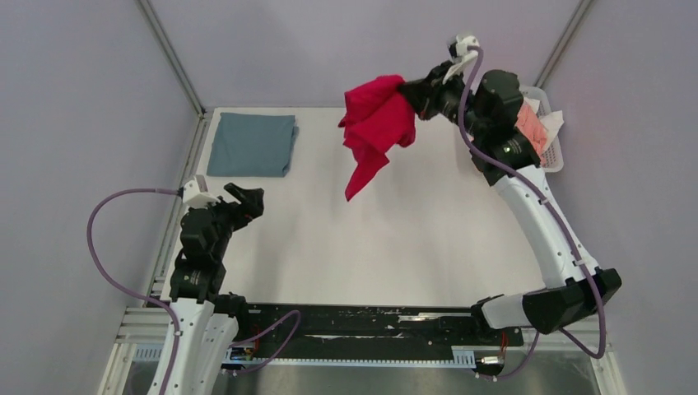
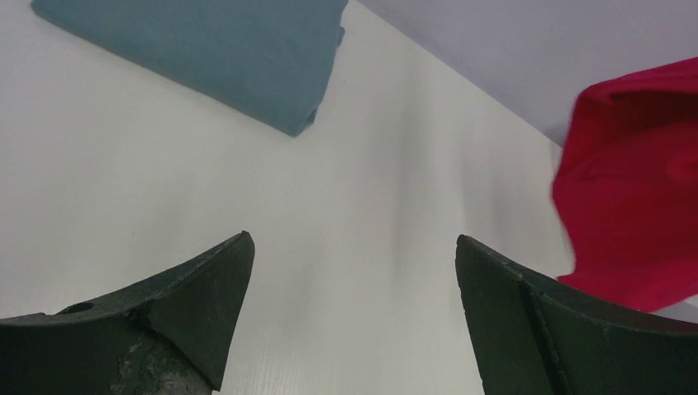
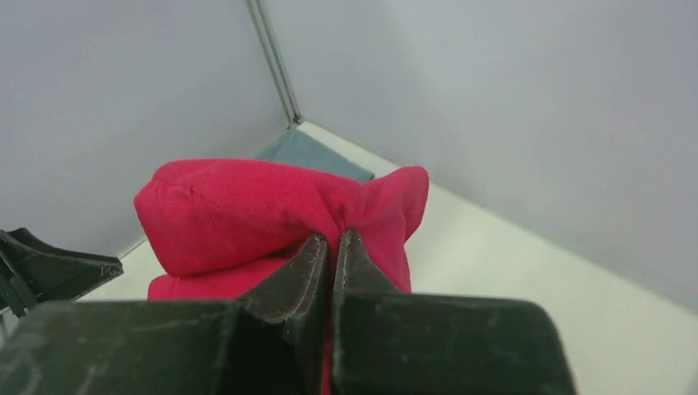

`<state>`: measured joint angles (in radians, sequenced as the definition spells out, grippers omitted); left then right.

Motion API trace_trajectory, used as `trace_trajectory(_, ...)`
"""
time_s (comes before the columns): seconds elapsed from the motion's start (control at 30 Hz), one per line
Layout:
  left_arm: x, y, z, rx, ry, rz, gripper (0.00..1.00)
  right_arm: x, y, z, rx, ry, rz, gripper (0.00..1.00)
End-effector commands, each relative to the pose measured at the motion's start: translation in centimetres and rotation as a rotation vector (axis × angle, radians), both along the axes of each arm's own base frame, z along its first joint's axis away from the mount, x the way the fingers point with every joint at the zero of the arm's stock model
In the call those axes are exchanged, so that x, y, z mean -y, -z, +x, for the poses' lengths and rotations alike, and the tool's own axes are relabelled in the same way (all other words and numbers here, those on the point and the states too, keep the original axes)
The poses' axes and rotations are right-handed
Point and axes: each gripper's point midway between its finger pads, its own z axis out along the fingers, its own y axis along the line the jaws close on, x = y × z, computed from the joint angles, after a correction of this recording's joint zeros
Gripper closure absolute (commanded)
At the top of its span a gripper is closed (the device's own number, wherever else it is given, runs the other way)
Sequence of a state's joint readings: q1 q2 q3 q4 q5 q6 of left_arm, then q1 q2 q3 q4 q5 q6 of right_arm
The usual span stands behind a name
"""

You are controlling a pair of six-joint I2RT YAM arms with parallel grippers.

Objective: Fold and stack the t-shirts
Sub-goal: Move the tshirt to the center of the board, then flatten out the tshirt

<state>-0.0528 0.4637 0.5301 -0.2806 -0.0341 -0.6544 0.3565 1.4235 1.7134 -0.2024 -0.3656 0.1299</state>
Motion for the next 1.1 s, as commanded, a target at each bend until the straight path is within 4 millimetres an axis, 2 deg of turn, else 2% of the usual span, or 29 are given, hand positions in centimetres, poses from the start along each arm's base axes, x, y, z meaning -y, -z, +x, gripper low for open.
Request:
trace_trajectory(0.0,2.4,-1.1,0.5,0.063,0.113,-0.081,0.0,1.2,7.5,-2.3,-0.15,0.021,0.036,1.0)
trace_trajectory(0.07,3.3,-0.6,0.9,0.057,0.157,-0.102,0.0,3.3,14.9,-2.0,-0.278,0.153,0.019,0.92)
trace_trajectory(0.1,3.5,-0.5,1.0,0.052,0.17,-0.107,0.0,4.9,18.9,-1.7,-0.348,0.257,0.0,0.87)
trace_trajectory(0.17,4.2,0.0,1.5,0.022,0.211,-0.11,0.0,9.6,26.9,-1.8,-0.481,0.52,-0.064,0.73)
trace_trajectory(0.2,4.8,0.8,1.8,-0.011,0.24,-0.117,0.0,11.9,29.4,-2.1,-0.526,0.639,-0.085,0.56)
trace_trajectory(0.27,6.0,1.7,2.2,-0.052,0.304,-0.14,0.0,15.7,32.2,-3.1,-0.596,0.845,-0.126,0.18)
trace_trajectory(0.3,6.6,2.7,2.5,-0.092,0.331,-0.161,0.0,17.2,32.5,-3.5,-0.608,0.933,-0.143,0.02)
trace_trajectory(0.33,7.7,2.5,2.5,-0.084,0.393,-0.179,0.0,18.8,32.5,-4.0,-0.62,1.03,-0.154,0.0)
trace_trajectory(0.37,8.3,3.7,2.7,-0.126,0.415,-0.2,0.0,19.6,32.1,-4.4,-0.628,1.088,-0.155,0.0)
trace_trajectory(0.4,9.4,3.8,2.6,-0.129,0.464,-0.208,0.0,19.8,31.8,-4.7,-0.639,1.097,-0.159,0.0)
trace_trajectory(0.47,10.9,5.5,2.5,-0.198,0.514,-0.214,0.0,18.2,31.1,-5.0,-0.645,1.015,-0.143,0.0)
trace_trajectory(0.53,12.3,7.3,2.2,-0.267,0.554,-0.2,0.0,14.5,30.8,-5.5,-0.663,0.845,-0.117,0.0)
trace_trajectory(0.63,14.1,9.7,1.9,-0.367,0.592,-0.165,0.0,8.3,31.6,-7.7,-0.695,0.594,-0.131,0.0)
trace_trajectory(0.67,15.2,9.9,1.5,-0.381,0.626,-0.154,0.0,6.7,32.0,-8.5,-0.699,0.544,-0.151,0.0)
trace_trajectory(0.7,16.4,11.0,1.0,-0.422,0.66,-0.144,0.0,5.3,32.4,-9.3,-0.698,0.498,-0.178,0.0)
trace_trajectory(0.73,17.2,10.9,1.0,-0.427,0.682,-0.139,0.0,4.4,32.7,-9.9,-0.694,0.466,-0.202,0.0)
trace_trajectory(0.77,18.5,12.1,0.4,-0.467,0.715,-0.128,0.0,3.7,32.8,-10.3,-0.69,0.445,-0.217,0.0)
trace_trajectory(0.8,19.2,12.0,0.5,-0.473,0.728,-0.129,0.0,3.3,33.0,-10.6,-0.692,0.433,-0.221,0.0)
trace_trajectory(0.83,20.4,13.2,0.0,-0.515,0.752,-0.114,0.0,3.3,33.0,-10.6,-0.699,0.441,-0.208,0.0)
trace_trajectory(0.87,21.2,12.9,0.3,-0.515,0.763,-0.11,0.0,3.4,33.2,-10.5,-0.702,0.46,-0.196,0.0)
trace_trajectory(0.93,22.9,14.9,-0.1,-0.587,0.783,-0.077,0.0,3.8,33.2,-10.3,-0.703,0.489,-0.176,0.0)
trace_trajectory(1.07,24.2,17.5,-0.3,-0.692,0.746,0.038,0.04,4.6,33.3,-10.7,-0.7,0.524,-0.141,0.0)
